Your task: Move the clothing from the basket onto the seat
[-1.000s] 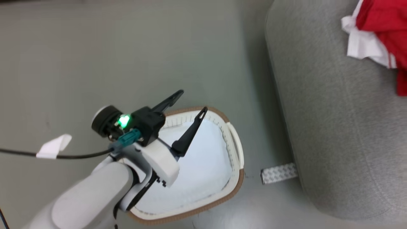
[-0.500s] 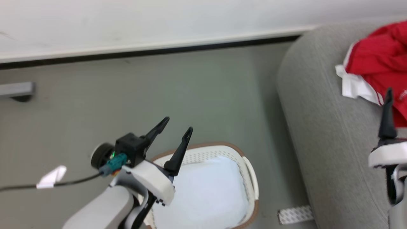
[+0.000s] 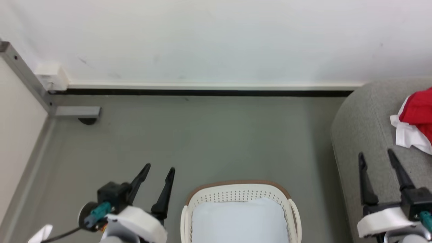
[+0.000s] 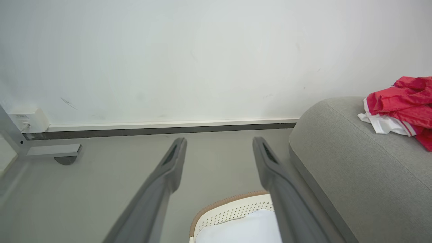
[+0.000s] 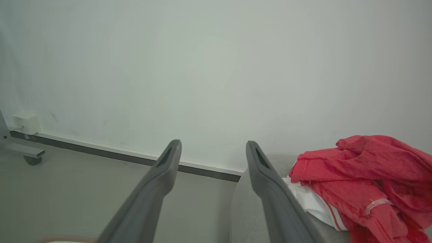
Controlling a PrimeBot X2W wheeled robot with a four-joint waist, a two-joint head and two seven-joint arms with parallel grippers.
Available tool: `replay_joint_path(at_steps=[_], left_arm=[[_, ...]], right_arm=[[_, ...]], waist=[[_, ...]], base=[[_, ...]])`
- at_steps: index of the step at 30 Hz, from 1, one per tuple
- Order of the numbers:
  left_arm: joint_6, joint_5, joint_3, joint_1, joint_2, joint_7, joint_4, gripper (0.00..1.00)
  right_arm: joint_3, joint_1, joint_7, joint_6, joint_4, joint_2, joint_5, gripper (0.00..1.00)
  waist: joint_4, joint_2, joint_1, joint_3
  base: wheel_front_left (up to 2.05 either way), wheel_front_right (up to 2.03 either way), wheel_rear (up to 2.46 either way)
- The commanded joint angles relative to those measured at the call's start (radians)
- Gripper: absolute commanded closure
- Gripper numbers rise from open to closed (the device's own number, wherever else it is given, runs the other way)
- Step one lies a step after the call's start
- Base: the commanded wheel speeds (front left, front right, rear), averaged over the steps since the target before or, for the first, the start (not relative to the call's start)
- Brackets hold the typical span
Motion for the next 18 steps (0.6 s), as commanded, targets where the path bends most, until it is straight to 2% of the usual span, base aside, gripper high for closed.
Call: replay_joint_path(at_steps=[1, 6, 18], left_arm=[[-0.008, 0.033, 0.039, 0.059, -0.008, -0.002, -0.004, 0.0], [-0.043, 0.098, 0.134, 0.157, -0.041, -0.002, 0.007, 0.0], [-0.131, 0.214, 0.302, 0.262, -0.133, -0.002, 0.053, 0.0]], right_arm=[[0.017, 0.04, 0.001, -0.003, 0.0, -0.004, 0.018, 0.0], [0.059, 0.096, 0.001, -0.003, 0.023, -0.004, 0.059, 0.0], [0.096, 0.135, 0.001, -0.003, 0.051, -0.004, 0.1, 0.0]], waist=[[0.024, 0.0, 0.0002, -0.043], [0.018, 0.0, 0.0002, -0.071], [-0.02, 0.0, 0.0002, -0.094]], base=[[0.0, 0.0, 0.0], [0.0, 0.0, 0.0], [0.0, 0.0, 0.0]])
